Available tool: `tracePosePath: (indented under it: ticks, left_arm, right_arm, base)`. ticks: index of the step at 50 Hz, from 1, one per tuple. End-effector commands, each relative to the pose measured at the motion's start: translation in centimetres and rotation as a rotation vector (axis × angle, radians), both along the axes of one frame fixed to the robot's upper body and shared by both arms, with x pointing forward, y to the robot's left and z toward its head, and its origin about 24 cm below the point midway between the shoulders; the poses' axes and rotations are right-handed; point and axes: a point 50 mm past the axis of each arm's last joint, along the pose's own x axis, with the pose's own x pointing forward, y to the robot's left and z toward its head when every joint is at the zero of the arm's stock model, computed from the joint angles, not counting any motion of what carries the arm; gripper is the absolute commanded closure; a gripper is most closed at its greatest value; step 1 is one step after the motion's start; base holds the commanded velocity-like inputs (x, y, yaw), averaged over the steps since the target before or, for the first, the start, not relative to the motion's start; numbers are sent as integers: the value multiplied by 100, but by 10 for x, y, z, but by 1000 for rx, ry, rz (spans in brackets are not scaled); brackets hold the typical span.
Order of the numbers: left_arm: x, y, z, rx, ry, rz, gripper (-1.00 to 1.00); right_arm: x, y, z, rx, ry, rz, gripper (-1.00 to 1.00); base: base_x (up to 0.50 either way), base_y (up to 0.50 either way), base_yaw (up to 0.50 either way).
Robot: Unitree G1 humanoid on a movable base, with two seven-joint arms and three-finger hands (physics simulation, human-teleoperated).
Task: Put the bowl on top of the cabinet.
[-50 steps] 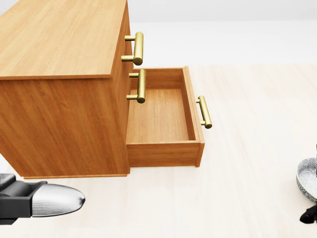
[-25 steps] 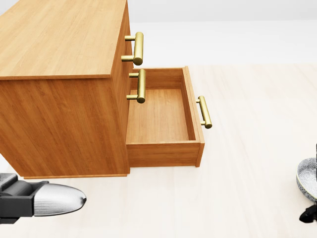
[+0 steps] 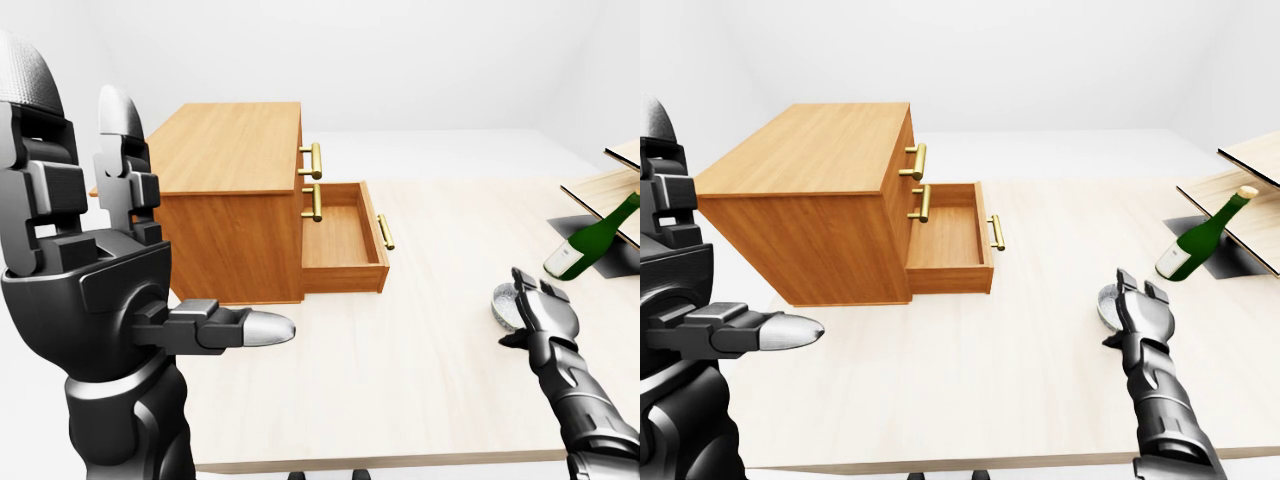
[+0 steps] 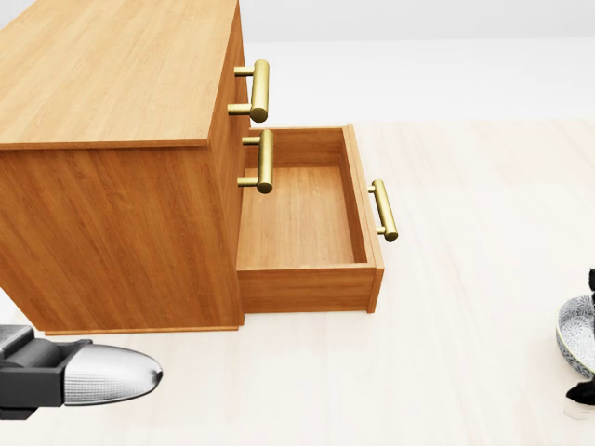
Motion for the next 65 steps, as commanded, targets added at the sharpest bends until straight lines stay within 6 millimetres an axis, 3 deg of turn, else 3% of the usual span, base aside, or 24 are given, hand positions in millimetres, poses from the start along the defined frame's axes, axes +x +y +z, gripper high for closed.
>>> tracePosePath:
  ticks: [1,10,13,27,43,46,65]
  left_arm:
    - [0,0,0,0,-3,0,-100]
    - [-1,0,1,0,-5,-1,-100]
    - [0,0,0,0,-3,0,-100]
    - [1,0,-1,1,7,-1,-100]
    - [1,1,-1,0,8,2,-100]
    - [1,1,0,0,4,2,-100]
    - [0,1,1,-4,-3,1,-100]
  right_arm:
    - [-1,-2,-3,-10,14,-12,100]
    - [-1,-1,-2,-7,8,-6,100]
    - [0,-1,-1,-4,3,-3,84]
    - [6,3,11,8,-34,28,80]
    - [24,29,64,32,-163,177,90]
    - [27,34,74,29,-180,203,100]
    - [49,59,126,-26,-259,326,100]
  base:
    - [0,0,0]
    - [0,0,0]
    - [0,0,0]
    - [0,0,0]
    - [0,0,0]
    - [0,0,0]
    - [0,0,0]
